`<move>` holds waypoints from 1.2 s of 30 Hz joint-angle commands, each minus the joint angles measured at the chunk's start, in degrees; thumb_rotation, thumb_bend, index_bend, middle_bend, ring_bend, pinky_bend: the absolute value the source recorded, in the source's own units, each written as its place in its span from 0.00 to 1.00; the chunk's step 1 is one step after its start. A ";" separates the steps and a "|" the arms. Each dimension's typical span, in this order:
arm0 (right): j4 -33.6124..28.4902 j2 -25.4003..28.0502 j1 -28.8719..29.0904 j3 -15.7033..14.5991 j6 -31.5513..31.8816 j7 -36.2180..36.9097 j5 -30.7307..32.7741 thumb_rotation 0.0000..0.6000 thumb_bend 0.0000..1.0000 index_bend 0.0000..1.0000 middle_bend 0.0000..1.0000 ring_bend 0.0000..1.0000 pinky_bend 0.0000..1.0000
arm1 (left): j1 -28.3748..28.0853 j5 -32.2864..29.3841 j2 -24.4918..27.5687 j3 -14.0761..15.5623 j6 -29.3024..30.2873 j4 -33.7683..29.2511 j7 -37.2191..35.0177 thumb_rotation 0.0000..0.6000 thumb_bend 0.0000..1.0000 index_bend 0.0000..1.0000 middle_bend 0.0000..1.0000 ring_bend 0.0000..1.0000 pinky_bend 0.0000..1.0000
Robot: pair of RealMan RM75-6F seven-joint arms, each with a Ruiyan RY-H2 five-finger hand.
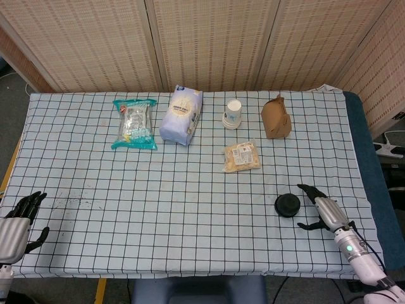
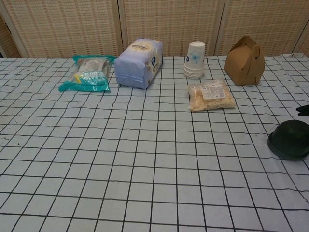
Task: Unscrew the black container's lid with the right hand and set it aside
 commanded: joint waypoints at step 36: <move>-1.35 -5.47 3.54 1.97 -3.34 -14.53 7.65 1.00 0.07 0.21 0.26 0.13 0.30 | 0.01 -0.24 0.63 -0.13 -0.39 -0.38 -1.88 1.00 0.39 0.10 0.05 0.09 0.39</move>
